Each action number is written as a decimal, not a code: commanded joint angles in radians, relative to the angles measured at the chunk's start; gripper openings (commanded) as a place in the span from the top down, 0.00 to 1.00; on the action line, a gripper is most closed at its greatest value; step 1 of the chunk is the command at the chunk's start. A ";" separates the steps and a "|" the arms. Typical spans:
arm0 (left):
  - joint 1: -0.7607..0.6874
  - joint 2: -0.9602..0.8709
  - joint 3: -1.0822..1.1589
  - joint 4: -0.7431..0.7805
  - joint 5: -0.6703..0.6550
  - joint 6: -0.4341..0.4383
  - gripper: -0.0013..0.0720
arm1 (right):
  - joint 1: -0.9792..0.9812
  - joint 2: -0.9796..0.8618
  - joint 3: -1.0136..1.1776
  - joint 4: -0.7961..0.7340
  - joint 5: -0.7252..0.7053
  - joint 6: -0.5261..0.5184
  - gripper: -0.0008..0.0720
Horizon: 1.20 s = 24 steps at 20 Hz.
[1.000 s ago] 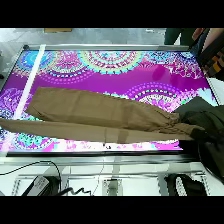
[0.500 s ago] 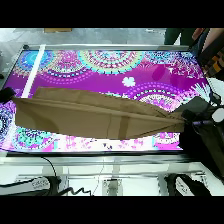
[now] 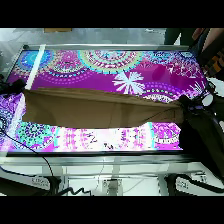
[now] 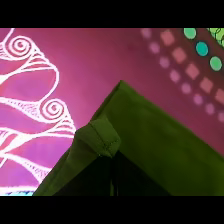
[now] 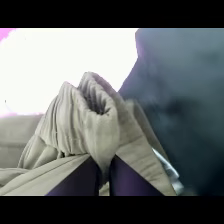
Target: Fold the clothes and pants, and hang the long-sleeved shirts on hangers.
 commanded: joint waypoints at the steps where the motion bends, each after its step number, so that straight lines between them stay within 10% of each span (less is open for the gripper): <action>1: -0.032 -0.054 0.034 0.000 0.092 -0.033 0.97 | -0.001 -0.100 0.050 0.056 -0.121 0.022 0.95; 8: -0.109 -0.100 0.034 0.000 0.295 -0.032 0.91 | -0.001 -0.150 0.050 0.098 -0.226 0.021 0.90; 10: -0.111 -0.107 0.034 0.000 0.290 -0.032 0.00 | -0.001 -0.149 0.050 0.097 -0.226 0.008 0.40; 12: -0.112 -0.095 0.034 -0.001 0.279 -0.032 0.00 | -0.001 -0.149 0.050 0.097 -0.219 -0.017 0.19; 17: -0.099 -0.006 0.034 0.001 0.160 -0.032 0.00 | -0.001 -0.126 0.050 0.093 -0.128 -0.077 0.19; 24: 0.035 0.177 0.013 0.054 -0.386 0.007 0.17 | -0.001 0.001 0.050 0.090 0.060 -0.283 0.19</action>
